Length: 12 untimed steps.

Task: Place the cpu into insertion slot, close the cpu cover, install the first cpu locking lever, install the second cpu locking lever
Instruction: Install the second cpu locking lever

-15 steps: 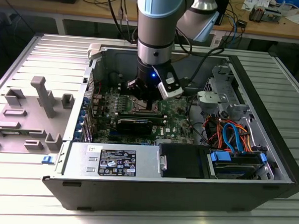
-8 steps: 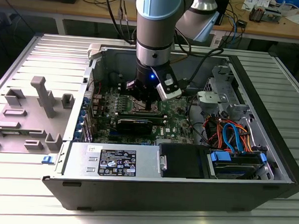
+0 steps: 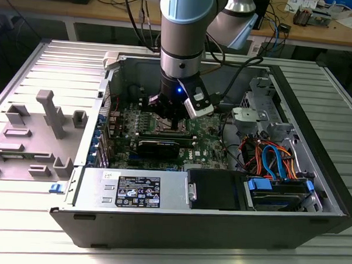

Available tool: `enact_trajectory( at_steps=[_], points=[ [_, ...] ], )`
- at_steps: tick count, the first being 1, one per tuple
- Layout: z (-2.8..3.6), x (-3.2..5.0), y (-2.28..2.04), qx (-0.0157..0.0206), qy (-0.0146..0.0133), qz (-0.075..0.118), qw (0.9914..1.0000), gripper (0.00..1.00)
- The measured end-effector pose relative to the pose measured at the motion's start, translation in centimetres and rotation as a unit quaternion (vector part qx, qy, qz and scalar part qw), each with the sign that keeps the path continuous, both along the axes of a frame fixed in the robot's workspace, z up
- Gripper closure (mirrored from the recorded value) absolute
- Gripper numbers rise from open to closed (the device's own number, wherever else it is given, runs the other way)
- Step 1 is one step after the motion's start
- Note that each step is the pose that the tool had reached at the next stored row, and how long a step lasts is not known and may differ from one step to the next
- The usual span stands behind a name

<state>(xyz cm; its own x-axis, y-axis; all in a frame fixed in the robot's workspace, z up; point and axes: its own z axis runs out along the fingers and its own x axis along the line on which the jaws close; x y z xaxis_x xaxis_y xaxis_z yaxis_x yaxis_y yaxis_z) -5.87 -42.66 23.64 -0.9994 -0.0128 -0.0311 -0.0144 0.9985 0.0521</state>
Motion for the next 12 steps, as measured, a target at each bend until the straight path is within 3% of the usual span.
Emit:
enact_trajectory(
  at_steps=[12],
  points=[
    [0.0, 0.0, 0.0, 0.0051, 0.0, 0.0, 0.99999, 0.89]
  ],
)
